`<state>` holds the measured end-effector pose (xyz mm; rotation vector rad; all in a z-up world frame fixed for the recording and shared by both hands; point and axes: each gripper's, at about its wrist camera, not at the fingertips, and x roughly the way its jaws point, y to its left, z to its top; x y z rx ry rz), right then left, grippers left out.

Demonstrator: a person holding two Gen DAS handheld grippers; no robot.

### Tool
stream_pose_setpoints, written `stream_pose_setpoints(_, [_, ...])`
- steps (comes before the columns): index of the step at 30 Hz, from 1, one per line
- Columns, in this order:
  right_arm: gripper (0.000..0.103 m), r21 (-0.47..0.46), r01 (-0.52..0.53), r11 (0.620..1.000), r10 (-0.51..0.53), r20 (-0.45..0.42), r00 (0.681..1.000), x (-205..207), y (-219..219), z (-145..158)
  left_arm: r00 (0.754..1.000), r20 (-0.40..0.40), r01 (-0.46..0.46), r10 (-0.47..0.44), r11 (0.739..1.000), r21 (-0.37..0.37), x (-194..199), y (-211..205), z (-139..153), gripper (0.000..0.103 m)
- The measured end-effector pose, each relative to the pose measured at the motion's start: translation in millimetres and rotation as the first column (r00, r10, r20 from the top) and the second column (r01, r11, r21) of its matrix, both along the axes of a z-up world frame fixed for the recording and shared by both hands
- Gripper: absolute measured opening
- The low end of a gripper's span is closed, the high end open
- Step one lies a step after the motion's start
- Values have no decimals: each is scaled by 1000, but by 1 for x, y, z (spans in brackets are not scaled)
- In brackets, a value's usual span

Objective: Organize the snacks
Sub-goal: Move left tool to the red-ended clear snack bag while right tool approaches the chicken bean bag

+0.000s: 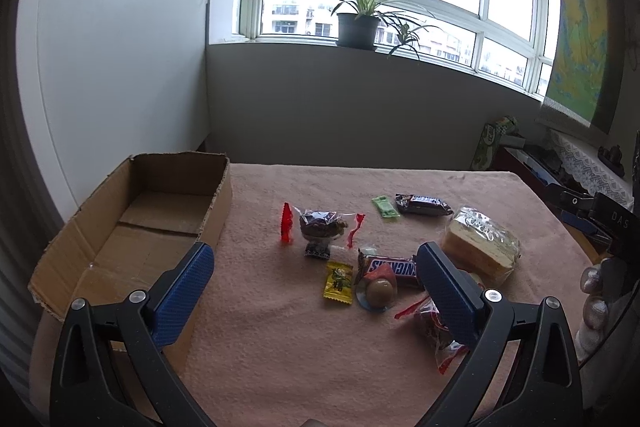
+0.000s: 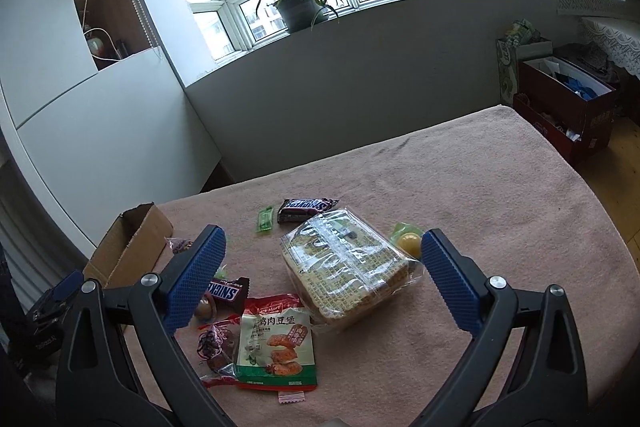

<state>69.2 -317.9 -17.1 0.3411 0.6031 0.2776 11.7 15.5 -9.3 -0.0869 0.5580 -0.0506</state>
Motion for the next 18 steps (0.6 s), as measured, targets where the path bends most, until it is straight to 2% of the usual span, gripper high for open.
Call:
stream_pose_setpoints(4, [100,-32,-19,999,19,0,1000,-1,8,-2,1000,-25,15,-16,1000,-21,3,-1,-5,99])
stream_pose_setpoints(8, [98,19,-99,995,99,-23,995,-2,13,-9,999,-37,35,-37,999,-33,3,-6,-8,94])
stream_pose_setpoints(11, [92,27,-172,985,173,-50,984,-4,25,-16,995,-63,69,-73,996,-61,5,-9,-13,92])
stream_pose_setpoints(13, [92,42,-218,975,220,-69,973,-4,34,-22,991,-88,90,-97,993,-82,6,-12,-17,87])
stream_pose_setpoints(16, [92,54,-263,963,268,-107,958,-4,44,-30,986,-114,113,-124,989,-96,7,-17,-24,85])
stream_pose_setpoints(18, [84,47,-272,961,276,-137,951,-5,48,-37,980,-134,134,-149,984,-115,7,-21,-28,84])
